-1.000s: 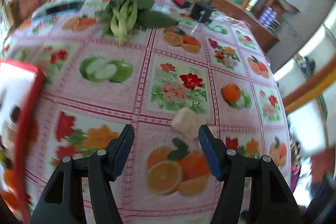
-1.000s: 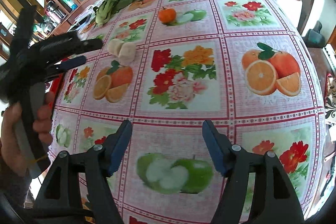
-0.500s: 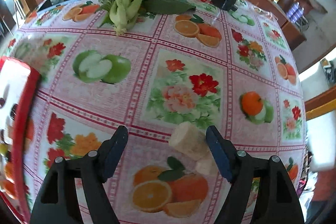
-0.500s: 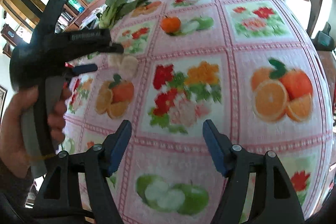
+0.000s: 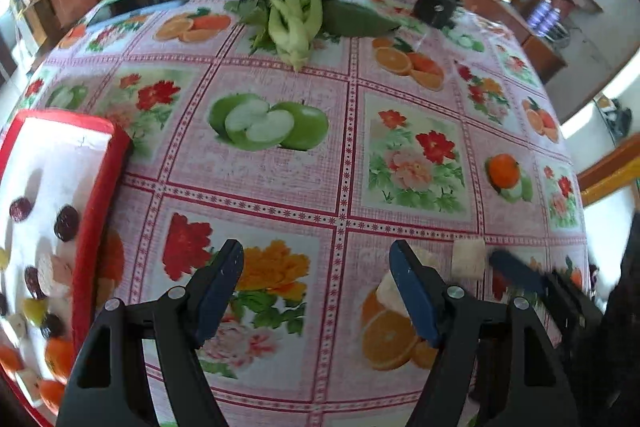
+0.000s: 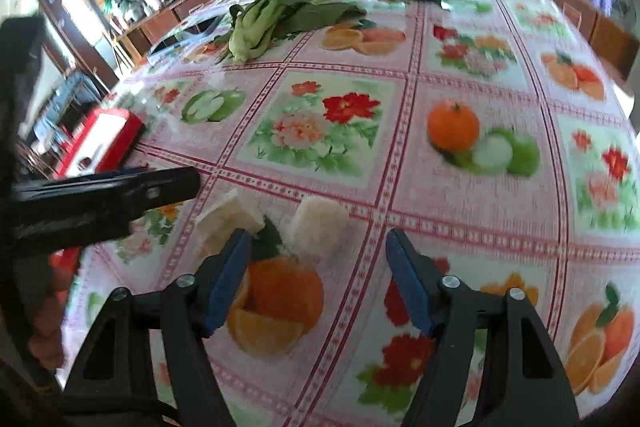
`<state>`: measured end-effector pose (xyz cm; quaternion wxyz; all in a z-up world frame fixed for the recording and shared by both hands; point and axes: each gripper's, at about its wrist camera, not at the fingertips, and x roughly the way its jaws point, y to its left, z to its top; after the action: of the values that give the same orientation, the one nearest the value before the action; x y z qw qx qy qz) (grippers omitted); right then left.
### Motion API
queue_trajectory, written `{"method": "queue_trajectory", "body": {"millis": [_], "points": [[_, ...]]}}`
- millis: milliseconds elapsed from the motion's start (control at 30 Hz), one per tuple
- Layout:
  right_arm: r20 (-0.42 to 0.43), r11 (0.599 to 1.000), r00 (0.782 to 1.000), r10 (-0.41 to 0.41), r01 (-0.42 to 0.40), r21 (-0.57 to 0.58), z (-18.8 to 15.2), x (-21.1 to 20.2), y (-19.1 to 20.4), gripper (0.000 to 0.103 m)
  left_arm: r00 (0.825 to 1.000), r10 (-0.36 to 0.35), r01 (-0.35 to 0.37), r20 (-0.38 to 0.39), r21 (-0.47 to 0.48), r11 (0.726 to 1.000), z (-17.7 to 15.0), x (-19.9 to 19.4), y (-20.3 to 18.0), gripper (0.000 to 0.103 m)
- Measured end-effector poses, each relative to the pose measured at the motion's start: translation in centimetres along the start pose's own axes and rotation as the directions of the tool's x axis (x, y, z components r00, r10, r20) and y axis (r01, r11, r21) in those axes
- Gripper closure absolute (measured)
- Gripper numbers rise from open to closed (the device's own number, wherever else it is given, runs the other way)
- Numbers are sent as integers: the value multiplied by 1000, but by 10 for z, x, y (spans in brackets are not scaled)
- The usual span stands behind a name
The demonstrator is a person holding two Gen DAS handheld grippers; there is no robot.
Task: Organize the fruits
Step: 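Grasp a beige cylinder piece with the right tool while the left tool grasps another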
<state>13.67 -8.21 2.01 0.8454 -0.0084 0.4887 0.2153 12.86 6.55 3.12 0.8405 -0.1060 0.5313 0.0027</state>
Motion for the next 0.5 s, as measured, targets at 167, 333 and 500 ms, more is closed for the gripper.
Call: {"method": "queue_trajectory", "body": {"millis": [167,333,500], "points": [[-9,999,1000,-28,28,-40,2,0,-1,71,998,-34,23,61,168,986,-11,-12,-13,27],[-12,1000,1000,-23,23,-1,-9,-14,-14,71,996,-30,0,87,330,944,-18,-11,-41,27],[-22,999,999,-29,30,27,-22,-24,-29,71,997,20,-50,75,420,906,-21,6,-60,27]]}}
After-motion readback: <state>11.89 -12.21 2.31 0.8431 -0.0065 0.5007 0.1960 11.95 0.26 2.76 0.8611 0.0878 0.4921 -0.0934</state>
